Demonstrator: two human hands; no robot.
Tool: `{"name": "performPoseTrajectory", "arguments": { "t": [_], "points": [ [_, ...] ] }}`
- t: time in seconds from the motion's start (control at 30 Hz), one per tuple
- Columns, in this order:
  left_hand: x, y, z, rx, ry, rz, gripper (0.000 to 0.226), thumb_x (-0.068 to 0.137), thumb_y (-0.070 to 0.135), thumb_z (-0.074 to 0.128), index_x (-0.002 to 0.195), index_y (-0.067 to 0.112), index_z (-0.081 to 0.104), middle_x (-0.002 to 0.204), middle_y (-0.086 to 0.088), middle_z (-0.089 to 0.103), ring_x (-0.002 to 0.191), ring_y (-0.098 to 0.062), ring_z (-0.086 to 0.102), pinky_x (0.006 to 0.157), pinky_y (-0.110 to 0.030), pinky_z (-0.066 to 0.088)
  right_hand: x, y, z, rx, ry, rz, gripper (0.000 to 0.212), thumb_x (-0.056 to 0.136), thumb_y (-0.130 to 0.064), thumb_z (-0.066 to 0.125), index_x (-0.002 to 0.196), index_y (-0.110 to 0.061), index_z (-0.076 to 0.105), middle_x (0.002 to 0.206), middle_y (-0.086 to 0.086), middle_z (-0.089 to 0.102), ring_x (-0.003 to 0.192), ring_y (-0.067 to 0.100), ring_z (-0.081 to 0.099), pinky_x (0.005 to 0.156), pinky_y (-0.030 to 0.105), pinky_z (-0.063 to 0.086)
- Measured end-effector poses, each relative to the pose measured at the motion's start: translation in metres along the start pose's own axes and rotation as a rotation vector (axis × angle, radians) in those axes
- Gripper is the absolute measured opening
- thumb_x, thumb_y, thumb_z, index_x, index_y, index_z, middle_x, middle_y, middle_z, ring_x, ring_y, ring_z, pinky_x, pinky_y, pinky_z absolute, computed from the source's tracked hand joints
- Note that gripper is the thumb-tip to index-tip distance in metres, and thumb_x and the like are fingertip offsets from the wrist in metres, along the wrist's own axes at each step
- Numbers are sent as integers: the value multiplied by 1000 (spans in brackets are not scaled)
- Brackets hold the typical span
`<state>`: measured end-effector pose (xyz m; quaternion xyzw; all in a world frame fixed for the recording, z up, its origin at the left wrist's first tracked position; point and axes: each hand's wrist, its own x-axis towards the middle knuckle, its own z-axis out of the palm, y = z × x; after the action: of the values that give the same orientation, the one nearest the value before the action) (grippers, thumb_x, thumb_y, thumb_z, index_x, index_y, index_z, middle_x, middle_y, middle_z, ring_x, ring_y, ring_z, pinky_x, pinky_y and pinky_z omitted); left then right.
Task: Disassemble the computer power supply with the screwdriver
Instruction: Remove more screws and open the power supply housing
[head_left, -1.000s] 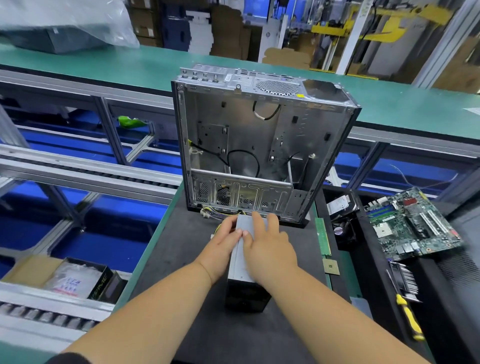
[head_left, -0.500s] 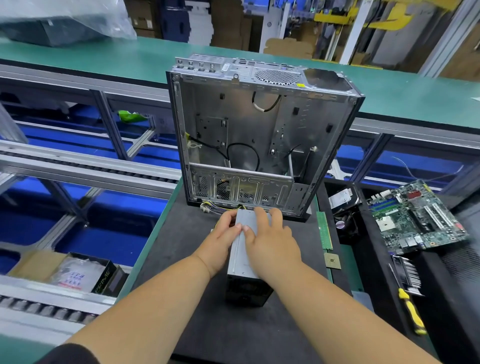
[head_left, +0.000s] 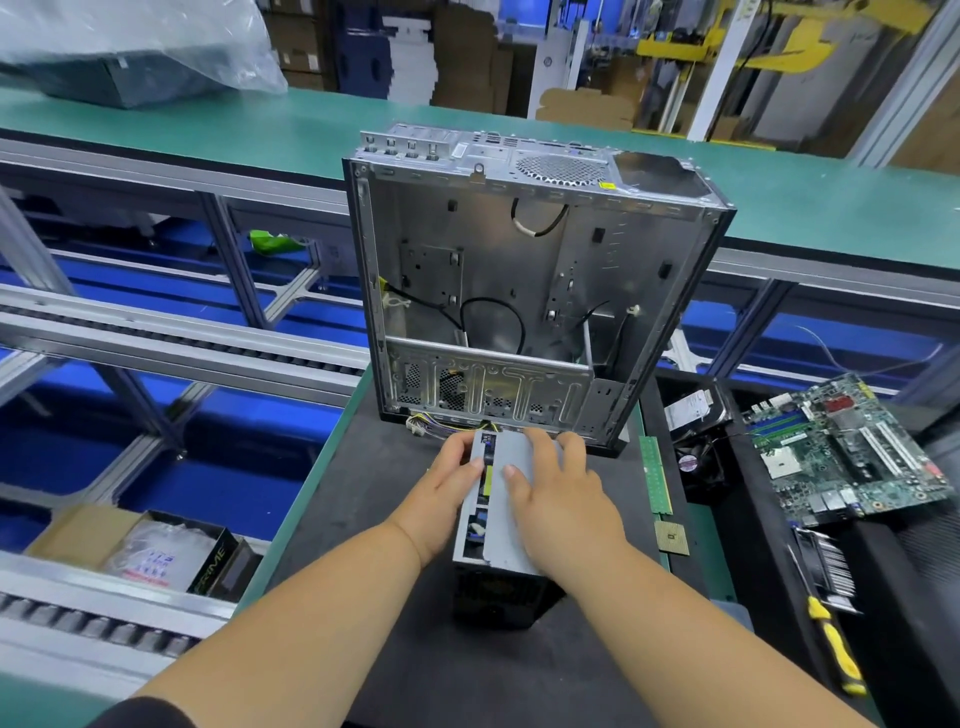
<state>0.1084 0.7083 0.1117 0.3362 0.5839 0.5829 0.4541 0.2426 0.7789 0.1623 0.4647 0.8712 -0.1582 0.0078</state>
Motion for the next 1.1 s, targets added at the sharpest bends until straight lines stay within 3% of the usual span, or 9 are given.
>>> {"name": "performPoseTrajectory", "arguments": {
  "t": [0.2,0.37,0.57,0.67,0.73,0.83,0.93,1.0,1.1],
  "points": [
    [0,-2,0,-54,-19,-17,37,81,57,55,117,49,55,120,3,68,110,-19,65,92,-38,50,1,0,-2,38,-14,11,62,103,-56,24,156,-30,5,159,5,5,125,34,44,95,41,43],
    [1,-1,4,-168,-7,-68,33,87,44,53,119,44,58,124,-2,68,112,-24,66,92,-40,51,2,-4,-4,-39,-49,12,65,103,-55,22,157,-29,-2,160,9,1,127,34,41,98,41,42],
    [-3,9,4,-89,-34,-107,54,82,49,60,134,40,46,128,5,66,115,-18,65,104,-47,47,5,-11,-6,-33,-67,15,66,103,-55,23,159,-28,-2,160,9,3,128,32,39,104,42,38],
    [-5,12,0,-27,-54,-102,62,82,46,62,139,37,40,133,6,62,116,-15,64,105,-44,46,12,-1,-8,156,-97,-10,69,100,-55,35,158,-33,5,157,1,7,130,30,40,100,41,43],
    [-5,12,-8,-11,-57,-111,66,83,47,61,143,36,37,134,7,61,118,-13,63,108,-44,43,19,10,-10,380,-77,-3,69,98,-54,40,156,-40,6,153,-8,12,115,19,52,82,34,47],
    [-8,8,-28,-39,-56,-150,61,88,47,64,143,38,38,131,11,63,120,-12,61,106,-39,44,30,26,-9,777,-32,200,57,101,-52,36,154,-43,19,156,-4,22,98,18,62,76,32,47],
    [-16,7,-49,-174,-16,-210,51,89,43,57,138,38,46,128,10,66,118,-12,63,89,-32,53,30,39,7,821,-223,443,57,101,-59,31,147,-26,38,133,10,53,84,21,63,73,33,45],
    [-21,7,-63,-253,53,-249,40,95,38,52,134,35,52,126,6,67,114,-16,65,81,-32,56,23,41,25,854,-355,501,62,99,-63,36,145,-22,41,125,8,57,86,23,63,71,31,47],
    [-24,9,-80,-241,191,-336,33,104,29,43,134,27,57,119,-2,71,109,-25,68,90,-43,55,18,32,44,941,-418,566,63,95,-64,45,142,-21,45,136,7,53,86,23,61,70,31,47]
  ]
}}
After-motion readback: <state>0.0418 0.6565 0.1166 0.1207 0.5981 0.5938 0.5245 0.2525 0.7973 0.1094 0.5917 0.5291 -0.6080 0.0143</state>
